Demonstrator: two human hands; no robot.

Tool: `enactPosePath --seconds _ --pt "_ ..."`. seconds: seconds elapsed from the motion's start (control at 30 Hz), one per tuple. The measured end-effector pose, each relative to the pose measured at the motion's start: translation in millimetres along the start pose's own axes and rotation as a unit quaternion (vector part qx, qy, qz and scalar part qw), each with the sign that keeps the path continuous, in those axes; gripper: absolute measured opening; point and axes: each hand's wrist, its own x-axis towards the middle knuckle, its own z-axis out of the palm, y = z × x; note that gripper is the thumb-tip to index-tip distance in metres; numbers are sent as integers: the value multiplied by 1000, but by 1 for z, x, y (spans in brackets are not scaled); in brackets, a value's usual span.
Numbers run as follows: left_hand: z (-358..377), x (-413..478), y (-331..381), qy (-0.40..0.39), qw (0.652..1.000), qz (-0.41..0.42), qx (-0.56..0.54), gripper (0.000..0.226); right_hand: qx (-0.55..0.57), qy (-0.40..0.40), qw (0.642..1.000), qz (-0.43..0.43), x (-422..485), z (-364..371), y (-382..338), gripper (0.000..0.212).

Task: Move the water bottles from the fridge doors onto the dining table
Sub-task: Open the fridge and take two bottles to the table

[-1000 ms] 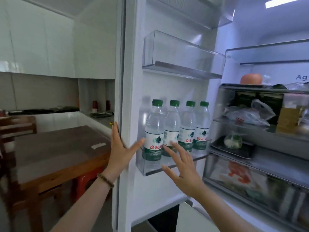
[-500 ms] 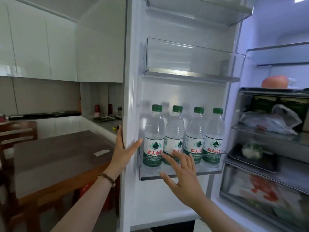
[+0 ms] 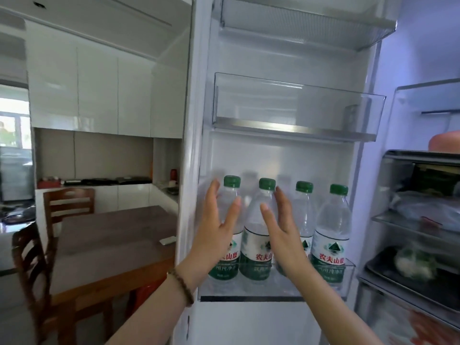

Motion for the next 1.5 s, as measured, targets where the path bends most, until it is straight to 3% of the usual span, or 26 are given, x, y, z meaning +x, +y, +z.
enactPosePath --seconds 0.07,0.2,0.27,0.4,0.5,0.63,0.8,0.9,1.07,1.2,1.4,1.5 --pt "3 2 0 5 997 -71 -7 56 4 -14 1000 18 10 -3 3 63" --pt "10 -2 7 32 991 -116 -61 7 14 -9 1000 19 19 1 14 59" --pt "12 -2 8 50 988 -116 -85 9 12 6 1000 1 20 4 17 55" --pt "17 4 1 77 991 -98 -48 51 31 48 998 -27 23 10 21 40" --pt "19 4 -1 121 990 -64 -34 42 67 62 995 -47 23 12 21 28" --pt "9 11 22 167 984 11 -62 22 96 60 988 -105 22 11 0 30" --pt "-29 30 82 197 969 115 -92 34 119 72 969 -204 35 12 -61 43" --pt "-64 38 104 186 972 135 -57 44 162 63 958 -228 41 27 -96 36" --pt "-132 37 89 233 965 118 4 43 217 16 950 -223 41 92 -118 45" --pt "-198 26 51 257 964 71 21 47 222 -31 956 -188 35 172 -106 30" --pt "-310 24 -25 257 966 -26 24 23 244 -64 964 -81 45 315 -62 40" --pt "-352 30 -65 217 970 -67 86 46 234 -72 969 -36 51 372 -35 30"
